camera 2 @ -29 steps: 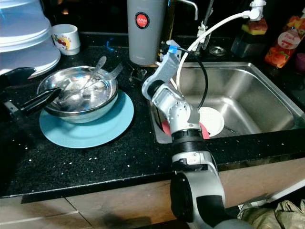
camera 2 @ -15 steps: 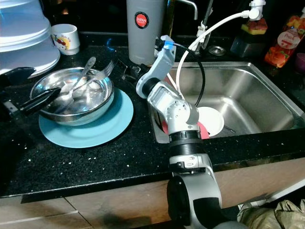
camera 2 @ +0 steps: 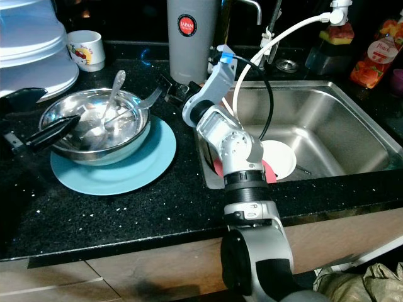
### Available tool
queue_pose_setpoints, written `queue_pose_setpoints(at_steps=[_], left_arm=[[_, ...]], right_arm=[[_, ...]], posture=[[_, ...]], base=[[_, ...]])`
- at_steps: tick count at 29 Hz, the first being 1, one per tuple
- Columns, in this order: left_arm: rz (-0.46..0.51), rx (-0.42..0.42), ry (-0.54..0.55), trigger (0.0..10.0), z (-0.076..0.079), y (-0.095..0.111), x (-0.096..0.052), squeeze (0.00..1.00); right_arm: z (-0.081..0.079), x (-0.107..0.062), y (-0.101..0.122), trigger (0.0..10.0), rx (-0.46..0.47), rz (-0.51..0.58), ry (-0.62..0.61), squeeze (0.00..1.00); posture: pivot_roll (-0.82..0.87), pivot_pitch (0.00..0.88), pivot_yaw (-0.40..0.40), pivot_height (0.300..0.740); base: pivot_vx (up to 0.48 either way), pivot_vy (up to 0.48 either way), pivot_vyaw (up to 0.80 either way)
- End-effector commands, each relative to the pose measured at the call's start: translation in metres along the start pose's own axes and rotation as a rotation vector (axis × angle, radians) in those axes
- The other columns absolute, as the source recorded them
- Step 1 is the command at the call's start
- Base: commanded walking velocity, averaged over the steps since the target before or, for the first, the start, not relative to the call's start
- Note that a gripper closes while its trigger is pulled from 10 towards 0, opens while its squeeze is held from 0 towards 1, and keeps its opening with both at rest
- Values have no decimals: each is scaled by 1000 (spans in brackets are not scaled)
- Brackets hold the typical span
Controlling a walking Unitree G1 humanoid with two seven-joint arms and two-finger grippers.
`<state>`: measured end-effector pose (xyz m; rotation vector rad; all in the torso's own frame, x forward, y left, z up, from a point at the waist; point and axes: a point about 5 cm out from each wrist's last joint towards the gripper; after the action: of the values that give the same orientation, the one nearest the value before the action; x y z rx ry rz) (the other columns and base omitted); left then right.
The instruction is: Kitchen organization
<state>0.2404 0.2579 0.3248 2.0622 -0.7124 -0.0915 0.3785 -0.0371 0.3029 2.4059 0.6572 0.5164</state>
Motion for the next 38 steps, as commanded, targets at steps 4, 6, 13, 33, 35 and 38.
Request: queue_pose_setpoints(at_steps=[4, 6, 13, 33, 35, 38], left_arm=[[1, 10, -18, 10000, 1, 3, 0, 0], [1, 10, -18, 10000, 0, 3, 0, 0], [1, 11, -21, 10000, 1, 4, 0, 0], [4, 11, -28, 10000, 1, 5, 1, 0], [4, 11, -28, 10000, 2, 4, 1, 0], [5, 11, -29, 10000, 2, 4, 1, 0]], right_arm=[[-10, -2, -8, 10000, -72, -53, 54, 0], [-11, -2, -10, 10000, -84, -60, 58, 0], [-12, -5, -15, 10000, -150, -72, 69, 0], [-2, -7, -23, 0, -188, -70, 13, 0], [-2, -7, -22, 0, -187, -68, 12, 0], [-1, -7, -22, 0, -185, -65, 11, 0]], posture=[[62, 132, -111, 740], [62, 132, -111, 740], [63, 133, -110, 740], [66, 133, -109, 740], [66, 132, -107, 740], [65, 132, -108, 740]], base=[[0, 0, 0], [0, 0, 0], [0, 0, 0], [0, 0, 0], [0, 0, 0], [0, 0, 0]])
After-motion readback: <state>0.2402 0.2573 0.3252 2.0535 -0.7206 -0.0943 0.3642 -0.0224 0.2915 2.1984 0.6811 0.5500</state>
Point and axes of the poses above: a point about 5 cm out from each wrist's last joint towards the gripper, its own x axis pointing out of the wrist towards the gripper, its own y axis along the axis of the wrist's last joint, z = x × y, and after that the axes turned 14 degrees about x, right-handed
